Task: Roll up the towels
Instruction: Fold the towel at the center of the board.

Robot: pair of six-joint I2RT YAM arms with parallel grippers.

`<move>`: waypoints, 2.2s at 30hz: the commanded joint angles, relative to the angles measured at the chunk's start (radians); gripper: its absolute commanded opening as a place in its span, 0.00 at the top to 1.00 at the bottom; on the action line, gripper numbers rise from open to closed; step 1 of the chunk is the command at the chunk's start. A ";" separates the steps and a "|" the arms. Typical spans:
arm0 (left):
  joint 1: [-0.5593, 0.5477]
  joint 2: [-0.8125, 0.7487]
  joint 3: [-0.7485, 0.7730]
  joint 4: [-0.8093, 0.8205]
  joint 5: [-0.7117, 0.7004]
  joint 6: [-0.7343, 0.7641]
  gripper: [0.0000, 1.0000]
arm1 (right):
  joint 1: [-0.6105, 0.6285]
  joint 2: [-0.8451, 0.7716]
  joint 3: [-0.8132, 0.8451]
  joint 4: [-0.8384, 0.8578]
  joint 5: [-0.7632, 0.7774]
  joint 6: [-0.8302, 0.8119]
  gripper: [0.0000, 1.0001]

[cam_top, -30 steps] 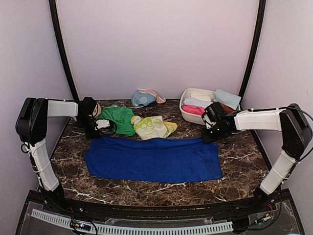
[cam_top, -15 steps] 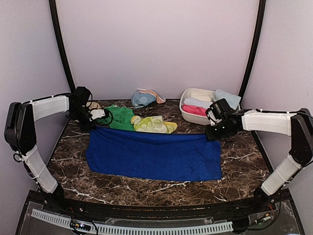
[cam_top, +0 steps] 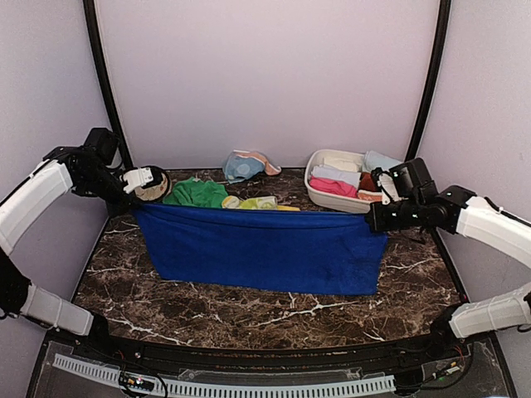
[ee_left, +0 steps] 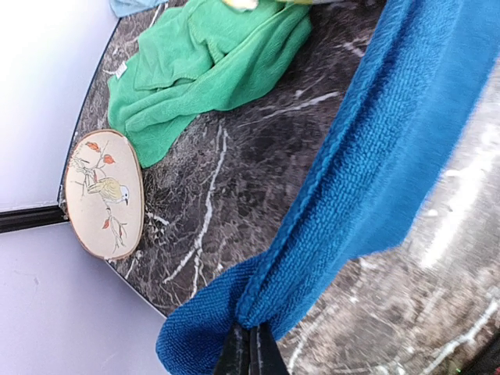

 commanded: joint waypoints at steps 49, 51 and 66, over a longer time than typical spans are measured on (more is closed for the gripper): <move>-0.013 0.132 -0.335 0.375 -0.117 -0.011 1.00 | 0.002 0.182 -0.138 0.095 0.045 0.005 1.00; -0.013 0.097 -0.365 0.353 -0.091 -0.010 1.00 | 0.011 0.135 -0.182 0.092 0.041 0.029 1.00; -0.013 -0.126 -0.624 0.284 -0.034 0.076 0.62 | 0.227 0.031 -0.307 -0.014 0.106 0.372 0.78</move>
